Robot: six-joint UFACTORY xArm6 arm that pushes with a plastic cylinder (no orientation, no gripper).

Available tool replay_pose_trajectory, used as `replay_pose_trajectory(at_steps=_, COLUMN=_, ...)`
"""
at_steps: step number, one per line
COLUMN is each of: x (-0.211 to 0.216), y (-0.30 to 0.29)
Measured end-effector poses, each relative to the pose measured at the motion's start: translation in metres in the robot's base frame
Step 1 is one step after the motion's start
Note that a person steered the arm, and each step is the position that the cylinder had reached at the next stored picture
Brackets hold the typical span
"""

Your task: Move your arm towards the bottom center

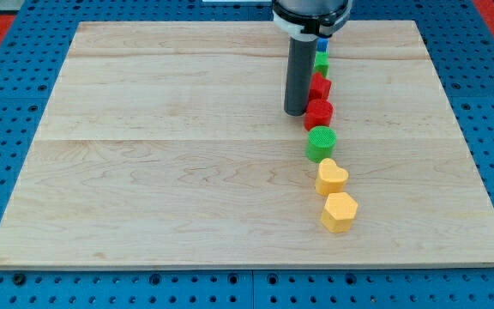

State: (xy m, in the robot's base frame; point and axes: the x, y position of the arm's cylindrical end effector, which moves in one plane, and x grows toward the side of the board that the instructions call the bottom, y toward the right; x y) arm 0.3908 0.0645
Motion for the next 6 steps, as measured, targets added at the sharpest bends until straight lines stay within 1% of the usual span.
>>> replay_pose_trajectory(at_steps=1, x=0.0, y=0.0)
replay_pose_trajectory(at_steps=2, x=0.007, y=-0.044)
replay_pose_trajectory(at_steps=3, x=0.05, y=-0.113)
replay_pose_trajectory(at_steps=4, x=0.13, y=-0.162)
replay_pose_trajectory(at_steps=5, x=0.228, y=-0.163)
replay_pose_trajectory(at_steps=6, x=0.227, y=-0.162)
